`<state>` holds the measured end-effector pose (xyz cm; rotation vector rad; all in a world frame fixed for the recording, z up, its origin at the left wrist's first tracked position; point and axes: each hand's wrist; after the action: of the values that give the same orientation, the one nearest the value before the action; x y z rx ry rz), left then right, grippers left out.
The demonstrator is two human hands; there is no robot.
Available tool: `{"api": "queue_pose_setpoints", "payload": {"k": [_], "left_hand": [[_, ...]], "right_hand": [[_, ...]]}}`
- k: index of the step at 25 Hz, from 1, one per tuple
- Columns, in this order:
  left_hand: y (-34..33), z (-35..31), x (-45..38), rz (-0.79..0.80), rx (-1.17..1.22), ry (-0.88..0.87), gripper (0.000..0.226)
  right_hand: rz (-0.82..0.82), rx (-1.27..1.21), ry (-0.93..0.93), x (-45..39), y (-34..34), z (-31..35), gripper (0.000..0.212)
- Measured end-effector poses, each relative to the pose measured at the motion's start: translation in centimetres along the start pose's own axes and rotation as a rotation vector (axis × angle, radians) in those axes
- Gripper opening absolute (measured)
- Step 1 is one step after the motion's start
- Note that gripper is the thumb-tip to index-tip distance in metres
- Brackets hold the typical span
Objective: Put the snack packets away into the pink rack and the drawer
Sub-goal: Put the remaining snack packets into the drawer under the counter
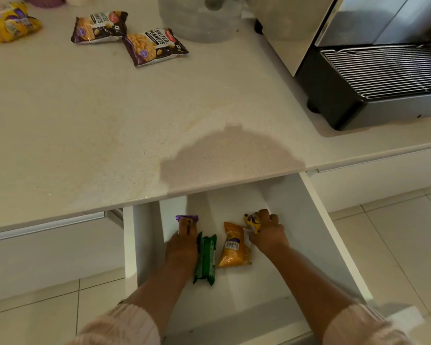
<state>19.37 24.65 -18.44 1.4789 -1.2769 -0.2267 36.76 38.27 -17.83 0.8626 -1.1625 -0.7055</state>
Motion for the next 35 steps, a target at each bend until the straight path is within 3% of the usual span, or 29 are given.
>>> {"api": "queue_pose_setpoints", "payload": {"k": [5,7,9,12,15,18,20,23,26,29,32,35], "left_hand": [[-0.9,-0.2,-0.2,0.158,-0.208,0.026,0.092],[-0.9,-0.5,0.2,0.204,-0.3,0.058,0.092],[-0.6,-1.1,0.9,0.276,-0.321,0.115,0.09],[0.7,-2.7,2.0,0.35,-0.172,0.126,0.084],[3.3,-4.4,3.9,0.165,-0.056,-0.096,0.081],[6.9,-5.1,6.9,-0.084,0.195,-0.387,0.061],[9.9,-5.0,8.9,-0.242,0.305,-0.527,0.048],[13.9,-2.8,9.5,-0.527,0.272,-0.617,0.044],[17.7,1.3,8.6,-0.517,0.262,-0.5,0.047],[20.4,7.0,6.9,-0.558,0.087,-0.381,0.052],[23.1,13.1,5.0,-0.572,-0.138,-0.147,0.056],[25.5,16.4,2.5,-0.553,-0.199,-0.029,0.057]], "right_hand": [[0.118,0.011,-0.134,0.1,-0.4,-0.3,0.083],[0.161,0.012,-0.156,0.2,-0.3,-0.7,0.089],[0.157,0.026,-0.147,0.2,0.1,-0.8,0.088],[0.092,0.064,-0.054,1.1,1.8,0.5,0.071],[-0.117,-0.068,0.314,3.8,4.9,2.5,0.039],[-0.382,-0.221,0.709,8.2,8.4,4.4,0.012],[-0.489,-0.253,0.846,10.3,10.1,6.2,0.012],[-0.557,-0.252,0.905,11.3,12.1,10.0,0.013],[-0.508,-0.31,0.854,10.6,12.6,14.3,0.018],[-0.394,-0.31,0.794,8.8,11.9,18.6,0.021],[-0.319,-0.209,0.772,6.4,11.2,23.2,0.044],[-0.315,-0.207,0.717,4.2,11.6,27.6,0.061]]}}
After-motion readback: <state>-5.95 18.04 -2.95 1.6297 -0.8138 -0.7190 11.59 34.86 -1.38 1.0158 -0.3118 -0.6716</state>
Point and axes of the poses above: each hand's wrist, its own x-axis away from the middle knuckle, its own y-axis out of the back of the hand, z = x × y, and after that the axes turned 4 degrees about x, right-handed
